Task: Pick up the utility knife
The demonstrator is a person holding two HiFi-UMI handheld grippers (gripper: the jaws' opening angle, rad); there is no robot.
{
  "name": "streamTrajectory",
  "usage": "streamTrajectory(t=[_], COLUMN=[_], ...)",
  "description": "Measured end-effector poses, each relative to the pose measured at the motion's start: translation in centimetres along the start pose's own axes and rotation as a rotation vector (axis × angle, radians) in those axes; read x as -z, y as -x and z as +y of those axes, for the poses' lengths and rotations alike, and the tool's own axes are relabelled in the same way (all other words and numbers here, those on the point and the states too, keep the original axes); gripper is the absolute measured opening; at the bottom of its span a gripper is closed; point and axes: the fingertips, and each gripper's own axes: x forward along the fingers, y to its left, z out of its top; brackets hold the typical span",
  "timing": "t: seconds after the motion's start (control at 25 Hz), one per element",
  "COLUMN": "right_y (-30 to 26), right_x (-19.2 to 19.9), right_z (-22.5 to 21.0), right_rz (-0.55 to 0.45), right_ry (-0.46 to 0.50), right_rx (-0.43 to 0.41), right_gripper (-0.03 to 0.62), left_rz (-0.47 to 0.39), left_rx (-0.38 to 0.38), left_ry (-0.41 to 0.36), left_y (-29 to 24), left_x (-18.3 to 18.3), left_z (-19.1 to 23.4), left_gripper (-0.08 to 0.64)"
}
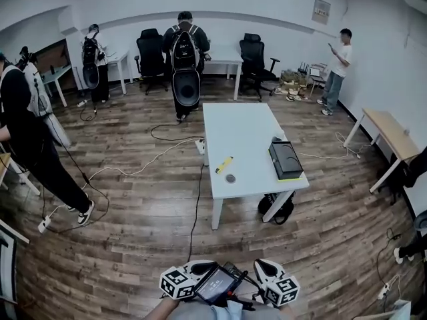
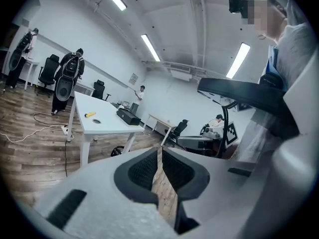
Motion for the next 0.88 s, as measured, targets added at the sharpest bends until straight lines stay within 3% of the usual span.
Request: streamTrajectory(t=[0.24,0.88], right_y=[-1.5,-5.6], right_x=[-0.3,-4.8], right_z=[-4.9,-13.7], right_rz=[0.006,-0.004], right_ry=[-0.054,-0.047], right_rx=[-0.014,-0.084], right_gripper=[0.030,0.030], left_rz=[0.003,-0.003], left_rx=[0.001,-0.043], left_ry=[0.007,0.020], left_y=[-4.4,-13.1], left_x=[-3.0,-8.9], left_z=[1.8,5.4], left_gripper=[0.033,0.034])
